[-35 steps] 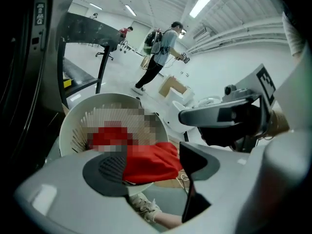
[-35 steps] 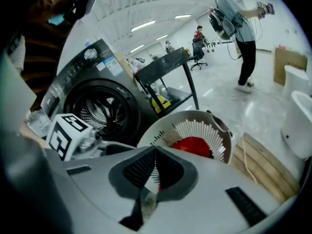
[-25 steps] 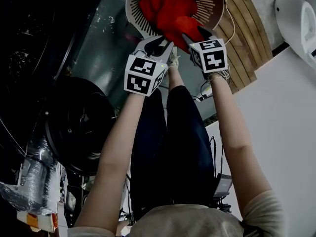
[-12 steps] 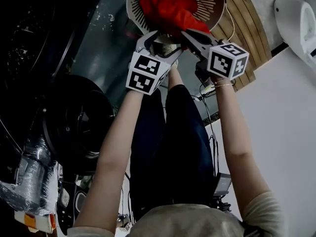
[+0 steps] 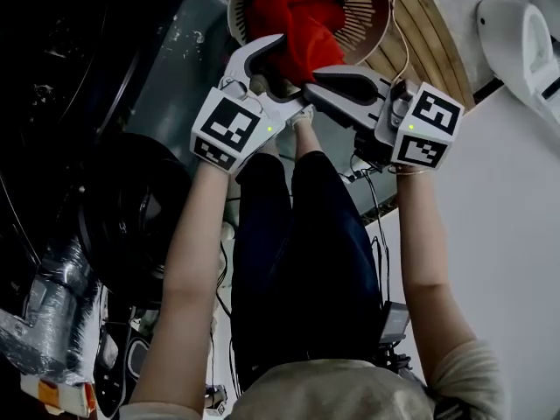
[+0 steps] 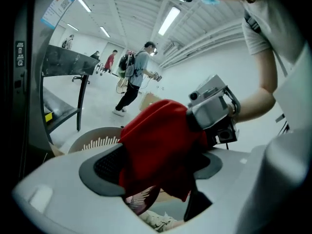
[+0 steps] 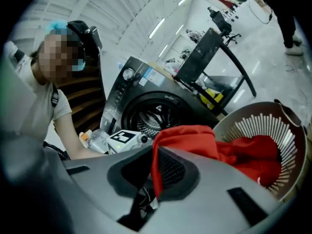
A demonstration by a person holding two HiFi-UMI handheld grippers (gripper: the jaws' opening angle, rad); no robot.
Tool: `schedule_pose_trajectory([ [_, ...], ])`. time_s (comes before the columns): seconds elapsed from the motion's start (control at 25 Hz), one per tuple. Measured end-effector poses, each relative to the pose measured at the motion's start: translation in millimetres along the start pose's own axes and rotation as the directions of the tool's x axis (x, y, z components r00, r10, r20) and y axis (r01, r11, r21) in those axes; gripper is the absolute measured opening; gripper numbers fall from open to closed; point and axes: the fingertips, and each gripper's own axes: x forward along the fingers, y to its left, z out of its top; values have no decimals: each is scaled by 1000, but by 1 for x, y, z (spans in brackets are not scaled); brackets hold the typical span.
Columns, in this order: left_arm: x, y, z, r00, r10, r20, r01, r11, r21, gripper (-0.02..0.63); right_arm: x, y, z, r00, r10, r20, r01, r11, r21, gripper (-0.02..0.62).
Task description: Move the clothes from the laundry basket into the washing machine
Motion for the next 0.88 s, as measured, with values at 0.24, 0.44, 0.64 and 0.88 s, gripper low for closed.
schedule_pose_trajectory([
  [0.24,-25,-14,4,998,-37,48,38,999,-26,88,23,11,6,998,57,-20,-58,998,-30,35],
  [0.44,-58,12,-24,986,157,-55,-163,980,-114,46,48,3,-10,995,30,-94,-38,996,-84,62],
  [0.64,-96,48,-56,946,303,-117,-322,922,-213,44,58,-43,-27,989,-71,-132,59,994,-88,103],
  [0.88,-116,84,-86,901,395,-179,-431,861,-270,44,72,-167,-53,876,-442,-190,386,881,-273,104],
])
